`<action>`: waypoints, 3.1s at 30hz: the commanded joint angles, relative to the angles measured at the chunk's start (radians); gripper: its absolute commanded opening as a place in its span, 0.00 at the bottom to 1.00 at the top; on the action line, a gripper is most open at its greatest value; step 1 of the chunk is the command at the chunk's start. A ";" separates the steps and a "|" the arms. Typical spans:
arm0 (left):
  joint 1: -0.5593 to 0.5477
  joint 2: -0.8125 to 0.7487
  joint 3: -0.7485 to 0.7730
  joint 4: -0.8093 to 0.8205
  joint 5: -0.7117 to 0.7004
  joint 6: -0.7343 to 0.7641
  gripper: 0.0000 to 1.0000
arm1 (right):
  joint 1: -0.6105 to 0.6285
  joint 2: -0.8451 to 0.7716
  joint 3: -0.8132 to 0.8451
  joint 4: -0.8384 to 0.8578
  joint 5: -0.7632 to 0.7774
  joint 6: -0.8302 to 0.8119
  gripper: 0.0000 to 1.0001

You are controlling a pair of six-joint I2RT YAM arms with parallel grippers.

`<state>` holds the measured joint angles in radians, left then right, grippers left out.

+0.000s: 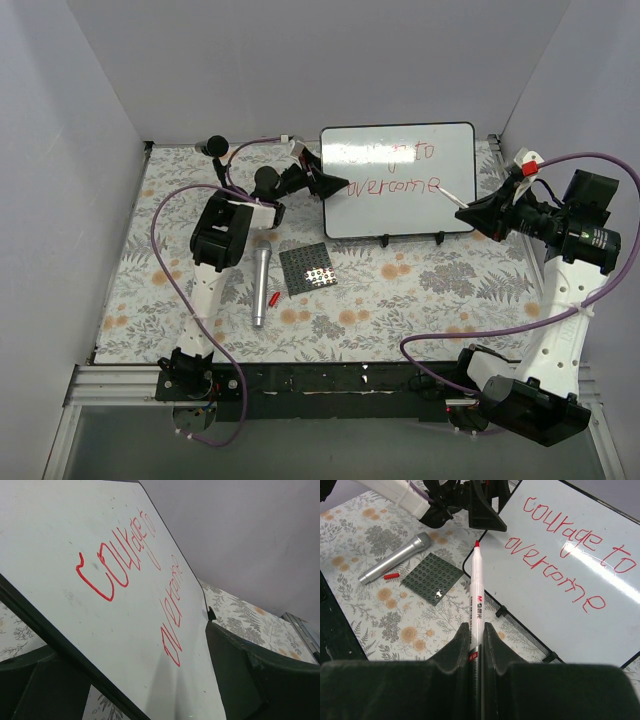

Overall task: Write a sentence on the whiteboard
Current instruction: Put down the whiteboard on the whiteboard stand, then pick up the pen cap from the center of the board.

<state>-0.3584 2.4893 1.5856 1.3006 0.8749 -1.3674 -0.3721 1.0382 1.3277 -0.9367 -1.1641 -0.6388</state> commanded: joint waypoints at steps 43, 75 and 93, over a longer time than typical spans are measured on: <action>0.024 -0.253 -0.190 -0.323 -0.191 0.266 0.98 | -0.007 -0.032 0.021 0.006 -0.048 0.007 0.01; 0.027 -1.127 -0.688 -1.248 -0.432 0.324 0.98 | 0.001 -0.038 -0.064 -0.155 -0.037 -0.244 0.01; -0.003 -1.624 -0.840 -1.952 -0.358 0.077 0.91 | 0.340 0.026 -0.352 -0.025 0.136 -0.243 0.01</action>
<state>-0.3313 0.8280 0.7090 -0.3958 0.5610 -1.2991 -0.0528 1.0443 1.0328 -1.0256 -1.0595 -0.8700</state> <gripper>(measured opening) 0.956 0.156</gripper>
